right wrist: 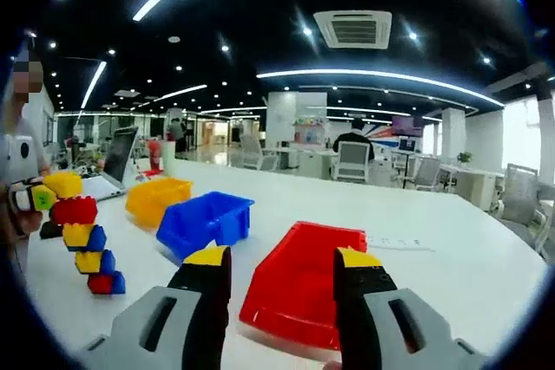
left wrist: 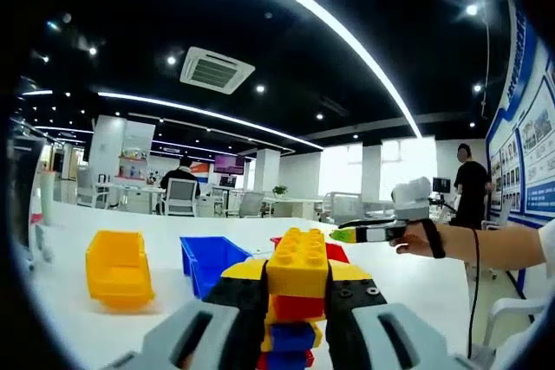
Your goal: Take apart the toy blocks one by one and place each separated block into its matching bin, sorting the blocks by their type until all the connected pieces are disassembled and separated into the correct bins
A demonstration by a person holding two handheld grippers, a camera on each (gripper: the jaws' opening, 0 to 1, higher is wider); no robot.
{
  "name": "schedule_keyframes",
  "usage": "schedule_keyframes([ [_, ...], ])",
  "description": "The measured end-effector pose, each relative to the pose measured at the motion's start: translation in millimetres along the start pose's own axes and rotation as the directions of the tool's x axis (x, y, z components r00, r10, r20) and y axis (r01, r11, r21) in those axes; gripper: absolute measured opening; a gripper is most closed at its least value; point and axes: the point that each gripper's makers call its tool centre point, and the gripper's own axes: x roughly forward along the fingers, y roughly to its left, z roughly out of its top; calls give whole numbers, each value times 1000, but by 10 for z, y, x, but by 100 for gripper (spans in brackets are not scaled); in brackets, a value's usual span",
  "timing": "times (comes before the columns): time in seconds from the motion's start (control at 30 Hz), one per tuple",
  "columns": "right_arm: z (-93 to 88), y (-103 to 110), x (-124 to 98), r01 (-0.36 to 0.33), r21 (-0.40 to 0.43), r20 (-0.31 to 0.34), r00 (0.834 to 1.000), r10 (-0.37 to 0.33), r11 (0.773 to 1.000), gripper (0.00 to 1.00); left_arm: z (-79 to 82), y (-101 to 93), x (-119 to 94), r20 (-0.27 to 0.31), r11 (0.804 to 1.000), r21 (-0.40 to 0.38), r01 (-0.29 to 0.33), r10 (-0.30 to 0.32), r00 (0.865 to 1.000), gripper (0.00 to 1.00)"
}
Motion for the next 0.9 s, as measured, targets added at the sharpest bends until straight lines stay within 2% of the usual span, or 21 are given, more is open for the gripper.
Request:
schedule_keyframes([
  [0.13, 26, 261, -177, -70, -50, 3, 998, 70, 996, 47, 2, -8, 1, -2, 1000, 2, 0, 0, 1000, 26],
  [0.27, 78, 512, -320, -138, -55, 22, 990, 140, 989, 47, -8, -21, 1, -5, 1000, 2, 3, -3, 1000, 26],
  [0.4, 188, 880, -467, -249, -19, 47, 967, 250, 968, 47, -7, -42, 9, -6, 1000, 5, 9, -9, 1000, 26],
  [0.63, 347, 1363, -648, -374, 38, 78, 926, 370, 927, 46, -1, -77, 26, -5, 1000, 8, 12, -12, 1000, 26],
  [0.77, 326, 1513, -707, -393, 21, 76, 917, 391, 919, 45, 2, -73, 36, -8, 1000, 14, 10, -10, 1000, 26],
  [0.9, 276, 1581, -738, -407, 26, 71, 912, 405, 913, 45, 41, 18, 43, -10, 1000, 12, -5, 5, 1000, 26],
])
